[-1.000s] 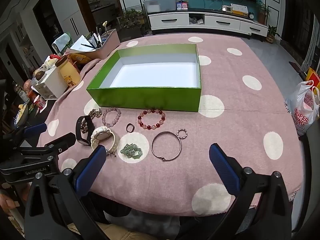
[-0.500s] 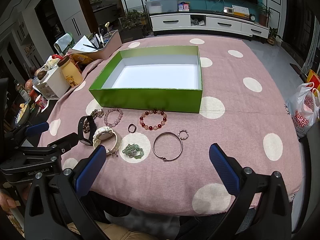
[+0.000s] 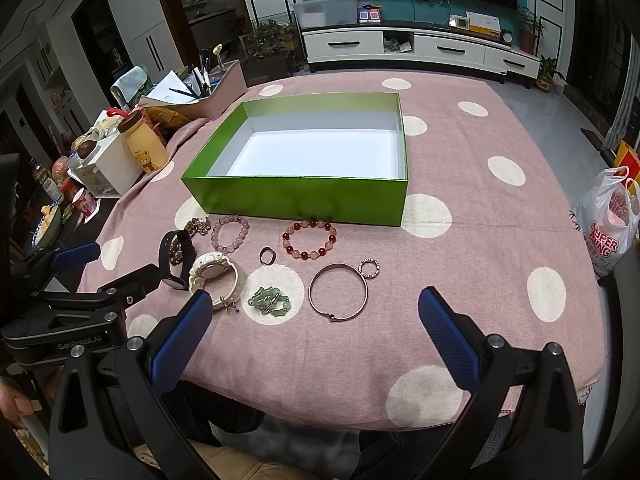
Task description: Organize jewelry
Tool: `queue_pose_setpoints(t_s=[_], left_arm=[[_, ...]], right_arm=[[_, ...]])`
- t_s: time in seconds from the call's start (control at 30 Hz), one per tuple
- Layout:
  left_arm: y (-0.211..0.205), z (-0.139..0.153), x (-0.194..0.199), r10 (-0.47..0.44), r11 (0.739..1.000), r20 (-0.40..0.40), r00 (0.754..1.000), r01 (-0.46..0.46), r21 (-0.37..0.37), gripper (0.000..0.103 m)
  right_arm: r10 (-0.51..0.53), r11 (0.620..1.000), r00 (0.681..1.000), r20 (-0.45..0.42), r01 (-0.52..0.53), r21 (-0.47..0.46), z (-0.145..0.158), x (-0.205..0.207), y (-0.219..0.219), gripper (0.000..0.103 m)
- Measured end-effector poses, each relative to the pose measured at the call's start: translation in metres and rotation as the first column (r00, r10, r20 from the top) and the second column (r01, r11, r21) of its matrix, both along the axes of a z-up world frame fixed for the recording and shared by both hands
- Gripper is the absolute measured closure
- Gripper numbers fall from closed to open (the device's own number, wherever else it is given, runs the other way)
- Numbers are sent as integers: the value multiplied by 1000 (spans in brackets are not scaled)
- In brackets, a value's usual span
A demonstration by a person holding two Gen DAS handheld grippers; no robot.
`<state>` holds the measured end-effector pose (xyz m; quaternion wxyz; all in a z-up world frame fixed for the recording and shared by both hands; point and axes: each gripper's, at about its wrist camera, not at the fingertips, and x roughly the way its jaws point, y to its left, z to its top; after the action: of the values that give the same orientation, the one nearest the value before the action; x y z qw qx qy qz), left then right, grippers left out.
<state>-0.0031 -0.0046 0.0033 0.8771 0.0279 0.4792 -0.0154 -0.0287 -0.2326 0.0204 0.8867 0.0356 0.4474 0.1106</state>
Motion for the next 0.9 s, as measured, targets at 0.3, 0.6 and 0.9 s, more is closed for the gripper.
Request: queue_pose_setpoints(t_s=[0.3,0.6,0.9], left_arm=[[0,0,0,1,1000,0,1000,-1,0,2],[0,1,0,0,1000,1,1000,0,0,2],[0,1,-1,0,1000,2,1000,0,0,2]], right_arm=[[0,1000,1000,0,0,0,0,-1,0,1],[0,1000,1000,1,0,1,1,-2,0,1],[3,1000,1000,3,-3,-1,2,-3,2,1]])
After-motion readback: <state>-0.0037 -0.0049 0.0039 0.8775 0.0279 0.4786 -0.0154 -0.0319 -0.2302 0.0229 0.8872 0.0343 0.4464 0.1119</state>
